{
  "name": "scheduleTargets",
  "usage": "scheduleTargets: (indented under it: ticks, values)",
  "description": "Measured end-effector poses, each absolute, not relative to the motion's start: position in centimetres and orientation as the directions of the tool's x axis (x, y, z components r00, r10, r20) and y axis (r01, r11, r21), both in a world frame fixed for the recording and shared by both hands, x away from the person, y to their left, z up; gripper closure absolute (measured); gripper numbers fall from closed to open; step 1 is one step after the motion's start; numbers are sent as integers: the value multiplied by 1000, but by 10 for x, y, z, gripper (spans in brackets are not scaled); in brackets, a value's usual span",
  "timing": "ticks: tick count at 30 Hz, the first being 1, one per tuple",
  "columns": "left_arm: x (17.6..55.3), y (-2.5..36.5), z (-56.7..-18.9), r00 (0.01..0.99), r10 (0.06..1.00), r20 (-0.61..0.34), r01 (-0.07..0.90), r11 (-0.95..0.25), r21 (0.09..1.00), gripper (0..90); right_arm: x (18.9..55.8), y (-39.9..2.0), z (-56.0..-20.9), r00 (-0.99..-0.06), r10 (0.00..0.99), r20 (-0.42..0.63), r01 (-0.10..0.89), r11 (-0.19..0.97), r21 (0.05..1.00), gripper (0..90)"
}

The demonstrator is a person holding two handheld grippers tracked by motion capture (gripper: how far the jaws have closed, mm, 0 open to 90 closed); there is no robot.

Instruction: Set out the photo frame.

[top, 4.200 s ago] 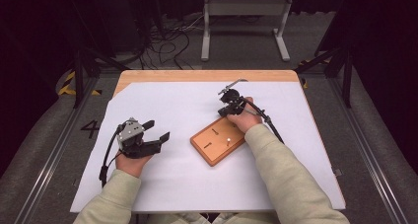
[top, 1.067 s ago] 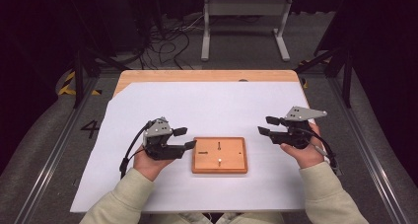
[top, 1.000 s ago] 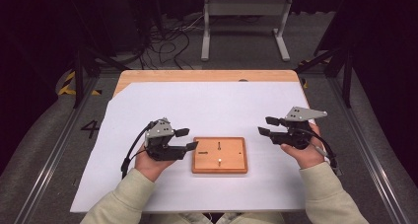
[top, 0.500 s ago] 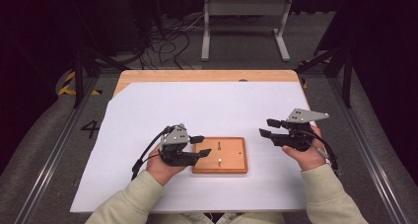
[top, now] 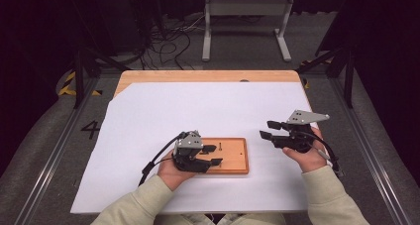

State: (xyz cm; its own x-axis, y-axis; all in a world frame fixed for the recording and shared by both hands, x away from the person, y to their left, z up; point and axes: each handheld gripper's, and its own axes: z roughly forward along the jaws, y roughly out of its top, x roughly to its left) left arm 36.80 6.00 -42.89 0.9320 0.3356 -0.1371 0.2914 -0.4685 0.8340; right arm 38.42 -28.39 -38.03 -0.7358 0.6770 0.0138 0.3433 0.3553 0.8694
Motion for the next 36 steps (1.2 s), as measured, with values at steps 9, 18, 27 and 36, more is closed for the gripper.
scheduleTargets:
  ticks: [9,18,27,36]
  values:
    - [366,48,-443,935,337,-114,284,-515,809,590,384,-283,-383,-741,672,9,343,367,865,506]
    - [366,38,-451,940,322,-114,283,-545,790,706,386,-282,-385,-746,665,19,353,371,859,506]
    - [363,34,-452,957,290,-33,201,-571,796,837,387,-280,-388,-752,658,32,365,376,852,506]
    - [358,33,-453,962,271,37,136,-591,795,840,387,-280,-388,-753,658,32,365,376,851,505]
